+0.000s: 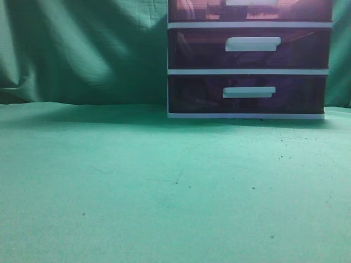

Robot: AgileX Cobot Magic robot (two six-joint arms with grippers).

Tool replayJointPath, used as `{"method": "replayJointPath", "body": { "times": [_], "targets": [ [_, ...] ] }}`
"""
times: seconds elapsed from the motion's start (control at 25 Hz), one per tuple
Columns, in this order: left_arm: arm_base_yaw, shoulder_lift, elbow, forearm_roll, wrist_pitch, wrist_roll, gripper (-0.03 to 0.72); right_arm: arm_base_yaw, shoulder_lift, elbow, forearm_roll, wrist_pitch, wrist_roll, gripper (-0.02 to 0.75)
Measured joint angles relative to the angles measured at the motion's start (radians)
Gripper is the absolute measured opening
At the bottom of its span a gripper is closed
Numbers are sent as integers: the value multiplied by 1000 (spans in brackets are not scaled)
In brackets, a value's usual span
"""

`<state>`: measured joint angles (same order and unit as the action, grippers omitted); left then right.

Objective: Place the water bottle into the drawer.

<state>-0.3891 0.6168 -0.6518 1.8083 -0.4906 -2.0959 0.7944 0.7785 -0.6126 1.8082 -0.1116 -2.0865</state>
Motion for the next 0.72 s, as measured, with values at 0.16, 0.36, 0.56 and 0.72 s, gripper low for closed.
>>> {"method": "replayJointPath", "body": {
  "times": [0.16, 0.36, 0.56, 0.72],
  "targets": [
    [0, -162, 127, -2, 107, 0, 0, 0, 0, 2, 0, 64, 17, 0],
    [0, -389, 260, -8, 219, 0, 0, 0, 0, 2, 0, 79, 28, 0],
    [0, -561, 358, -20, 338, 0, 0, 0, 0, 2, 0, 93, 30, 0],
    [0, -623, 423, -20, 411, 0, 0, 0, 0, 2, 0, 95, 32, 0]
  ]
}}
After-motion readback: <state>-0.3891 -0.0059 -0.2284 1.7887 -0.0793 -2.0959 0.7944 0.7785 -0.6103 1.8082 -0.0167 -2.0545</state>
